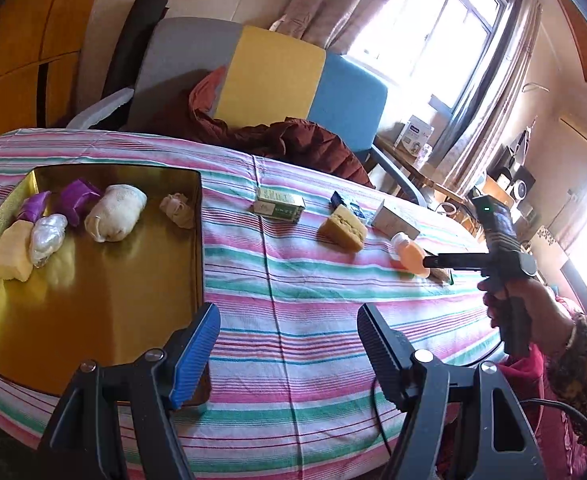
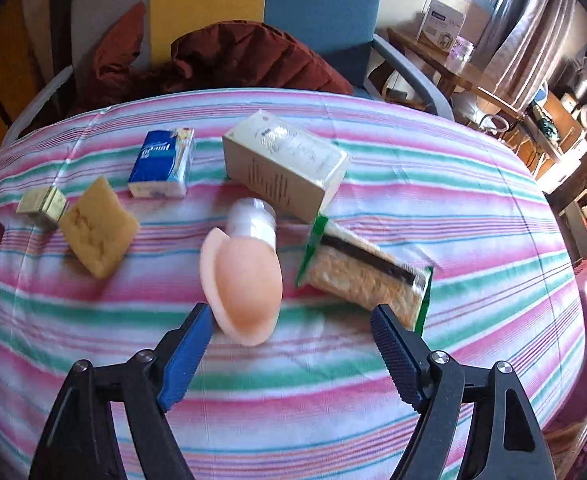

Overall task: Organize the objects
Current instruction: 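Move both tools back from the tray toward the remaining items, then grasp the peach-and-white bottle with the right tool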

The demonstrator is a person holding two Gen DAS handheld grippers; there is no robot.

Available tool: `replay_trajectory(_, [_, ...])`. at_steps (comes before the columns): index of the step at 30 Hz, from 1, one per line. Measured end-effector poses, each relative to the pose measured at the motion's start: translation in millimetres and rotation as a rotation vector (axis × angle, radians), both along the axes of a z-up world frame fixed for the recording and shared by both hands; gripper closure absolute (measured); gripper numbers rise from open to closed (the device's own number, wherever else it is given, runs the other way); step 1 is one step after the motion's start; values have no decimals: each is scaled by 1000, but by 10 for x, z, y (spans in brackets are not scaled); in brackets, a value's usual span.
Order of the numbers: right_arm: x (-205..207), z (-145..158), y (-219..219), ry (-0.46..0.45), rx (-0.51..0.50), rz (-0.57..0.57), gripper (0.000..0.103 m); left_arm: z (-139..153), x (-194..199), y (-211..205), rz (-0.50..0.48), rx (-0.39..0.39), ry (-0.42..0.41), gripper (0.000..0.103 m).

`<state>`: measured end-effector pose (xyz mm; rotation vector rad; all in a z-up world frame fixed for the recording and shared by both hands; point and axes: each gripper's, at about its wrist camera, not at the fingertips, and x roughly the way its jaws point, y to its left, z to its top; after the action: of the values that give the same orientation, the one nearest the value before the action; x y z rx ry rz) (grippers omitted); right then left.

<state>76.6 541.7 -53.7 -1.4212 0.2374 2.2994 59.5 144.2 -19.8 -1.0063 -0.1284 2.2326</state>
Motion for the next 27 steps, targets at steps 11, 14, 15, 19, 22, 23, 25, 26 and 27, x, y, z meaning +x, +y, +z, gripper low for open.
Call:
replay_trajectory(11, [-124, 38, -107, 129, -80, 100, 23, -39, 122, 165, -43, -56, 9, 31])
replay_trajectory(14, [-243, -77, -164, 101, -62, 133, 28, -37, 112, 161, -35, -65, 6, 31])
replay_trajectory(15, [-278, -109, -165, 94, -54, 142, 28, -40, 108, 158, -33, -67, 4, 31])
replay_trajectory(19, [-382, -206, -133, 94, -74, 173, 29, -65, 109, 227, -41, -84, -2, 31])
replay_trajectory(22, [-399, -312, -127, 92, -119, 194, 29, -79, 136, 299, -59, -106, 2, 31])
replay_trajectory(23, [-388, -348, -128, 97, -136, 197, 28, -84, 141, 327, -65, -114, 4, 31])
replay_trajectory(25, [-374, -407, -130, 88, -138, 193, 30, -96, 141, 375, -71, -127, 5, 31])
replay_trajectory(26, [-383, -429, -130, 76, -135, 190, 32, -103, 134, 401, -75, -130, 2, 31])
replay_trajectory(27, [-392, -446, -127, 66, -126, 182, 35, -115, 122, 437, -80, -135, -3, 31])
